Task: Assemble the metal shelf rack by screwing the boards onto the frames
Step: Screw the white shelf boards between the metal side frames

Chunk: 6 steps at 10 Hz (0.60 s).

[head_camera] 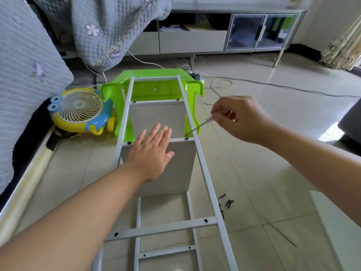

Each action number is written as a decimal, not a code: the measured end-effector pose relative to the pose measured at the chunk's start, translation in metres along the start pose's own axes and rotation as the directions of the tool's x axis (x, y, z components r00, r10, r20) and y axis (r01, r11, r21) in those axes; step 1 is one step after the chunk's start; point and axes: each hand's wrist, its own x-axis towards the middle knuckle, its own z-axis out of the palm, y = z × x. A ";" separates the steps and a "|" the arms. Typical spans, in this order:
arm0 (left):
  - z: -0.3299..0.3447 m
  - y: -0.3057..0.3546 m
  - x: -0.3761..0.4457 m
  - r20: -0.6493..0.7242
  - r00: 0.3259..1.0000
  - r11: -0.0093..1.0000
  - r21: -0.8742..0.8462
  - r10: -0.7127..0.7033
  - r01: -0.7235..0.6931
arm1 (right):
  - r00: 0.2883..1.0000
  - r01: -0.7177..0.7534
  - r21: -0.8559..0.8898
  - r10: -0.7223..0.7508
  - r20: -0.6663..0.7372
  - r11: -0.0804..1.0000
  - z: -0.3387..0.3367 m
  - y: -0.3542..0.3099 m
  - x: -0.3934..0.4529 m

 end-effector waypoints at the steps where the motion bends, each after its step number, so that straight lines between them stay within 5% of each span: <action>1: -0.005 0.002 0.005 0.047 0.999 0.999 0.029 -0.013 0.012 | 0.998 0.037 -0.055 -0.034 0.053 0.998 0.002 -0.002 0.001; 6: -0.007 0.002 0.004 0.076 0.997 0.999 0.038 -0.029 0.026 | 0.985 0.032 -0.203 0.003 0.171 0.979 -0.002 -0.008 0.013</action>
